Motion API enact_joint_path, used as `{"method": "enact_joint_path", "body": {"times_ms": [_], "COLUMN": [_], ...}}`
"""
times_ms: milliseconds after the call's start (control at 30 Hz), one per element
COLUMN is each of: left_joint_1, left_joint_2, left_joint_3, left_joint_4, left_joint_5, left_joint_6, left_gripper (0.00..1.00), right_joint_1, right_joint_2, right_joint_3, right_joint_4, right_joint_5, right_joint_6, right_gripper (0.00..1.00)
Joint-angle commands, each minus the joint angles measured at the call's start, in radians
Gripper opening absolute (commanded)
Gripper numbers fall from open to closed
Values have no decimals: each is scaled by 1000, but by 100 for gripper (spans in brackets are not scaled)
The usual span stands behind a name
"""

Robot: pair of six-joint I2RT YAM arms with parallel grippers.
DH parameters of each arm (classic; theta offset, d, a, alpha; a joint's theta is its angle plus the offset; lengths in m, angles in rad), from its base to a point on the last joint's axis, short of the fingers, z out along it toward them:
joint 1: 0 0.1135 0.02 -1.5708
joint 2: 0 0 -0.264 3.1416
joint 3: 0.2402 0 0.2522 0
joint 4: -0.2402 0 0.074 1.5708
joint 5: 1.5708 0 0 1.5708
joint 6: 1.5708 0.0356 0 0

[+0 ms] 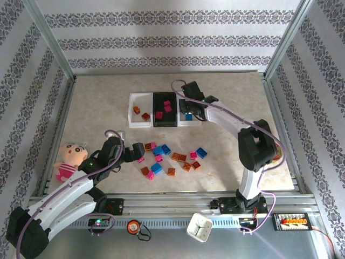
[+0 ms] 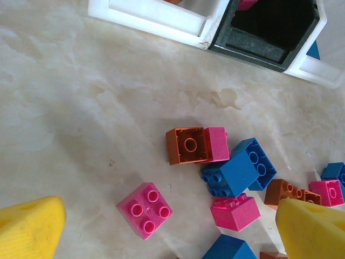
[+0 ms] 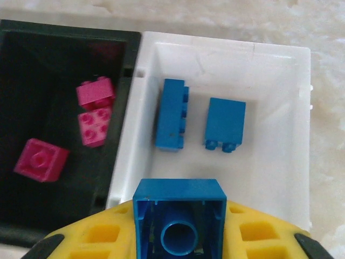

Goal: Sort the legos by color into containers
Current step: Place the lego in the container, then pick up the lego from the middle-left of the table.

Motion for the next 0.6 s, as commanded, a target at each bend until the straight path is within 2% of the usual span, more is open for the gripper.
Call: {"method": "enact_joint_path", "body": {"times_ms": [0,100,200,267,400,567], "left_joint_1": [4,4,3,3,3,0], "left_joint_2": [-13,-12,-4,15,131,289], "left_joint_3": [-7,-14,-15,-8,39,42], "left_joint_4": [-33,-32,-33,-46,-82,-8], "left_joint_5": [15,30,40,49,87,135], "left_joint_6": [-13,-12,-9,4,43,36], "left_gripper": [100,100,100,99,86,87], "right_joint_1": [-19,-30,-32,-29,-15,3], "right_joint_2": [67,122,156,142,62,-13], "right_joint_3": [94,148,194,182,81,-29], "right_joint_4": [-62,-72,-98,-97,-41,-2], "right_joint_5": [85,84,74,63,40,21], "right_joint_6": [-8,-5,-12,-9,1,16], "right_gripper": [30,39,62,68,70,69]}}
